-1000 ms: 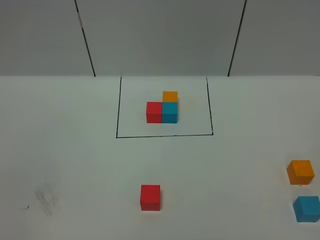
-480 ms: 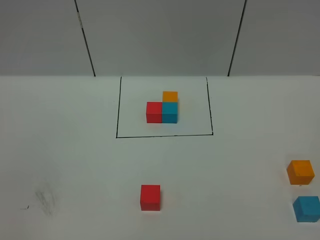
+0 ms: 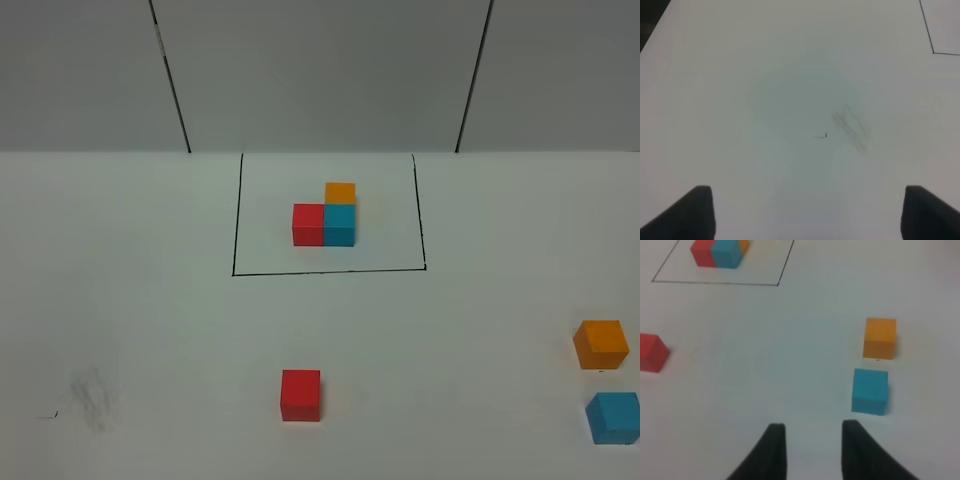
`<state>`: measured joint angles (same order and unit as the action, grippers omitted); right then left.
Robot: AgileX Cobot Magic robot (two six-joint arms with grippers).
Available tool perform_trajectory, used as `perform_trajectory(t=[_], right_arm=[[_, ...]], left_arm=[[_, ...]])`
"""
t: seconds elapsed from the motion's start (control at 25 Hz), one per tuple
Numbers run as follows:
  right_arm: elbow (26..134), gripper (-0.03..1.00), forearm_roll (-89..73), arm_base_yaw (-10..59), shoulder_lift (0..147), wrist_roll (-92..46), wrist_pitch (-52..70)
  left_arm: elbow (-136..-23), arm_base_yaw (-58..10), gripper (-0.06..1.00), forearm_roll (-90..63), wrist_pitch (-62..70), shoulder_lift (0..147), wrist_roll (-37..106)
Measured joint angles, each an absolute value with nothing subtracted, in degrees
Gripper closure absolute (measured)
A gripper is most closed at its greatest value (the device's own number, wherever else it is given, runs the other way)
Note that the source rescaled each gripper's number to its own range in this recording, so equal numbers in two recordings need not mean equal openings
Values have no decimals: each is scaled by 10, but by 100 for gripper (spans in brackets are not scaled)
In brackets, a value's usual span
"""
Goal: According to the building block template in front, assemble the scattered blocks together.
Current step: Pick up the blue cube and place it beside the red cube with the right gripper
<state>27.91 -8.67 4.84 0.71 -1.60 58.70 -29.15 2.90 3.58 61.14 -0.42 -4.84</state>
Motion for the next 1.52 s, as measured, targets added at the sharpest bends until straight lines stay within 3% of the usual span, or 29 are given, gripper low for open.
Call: perform_trajectory(t=[0.16,0.28,0.56,0.64,1.16,1.52], right_arm=[[297,86,-86,48,50,-15,568],[310,72,-78,48,115,-50,560],[331,11,-56,48,322,-80,545],[340,2,-41,48,382,-73,544],[484,-3,-28,48,652,-30,545],[494,-2,-27,48,756,-9,531]], left_arm=[[-291,29,-4,36,611,-4,-48],[-291,29,-4,36,611,-4,-48],[-291,29,-4,36,611,-4,-48],[-291,29,-4,36,611,-4,-48],[-291,29,-4,36,611,-4,-48],[-291,29,-4,36,611,-4,-48]])
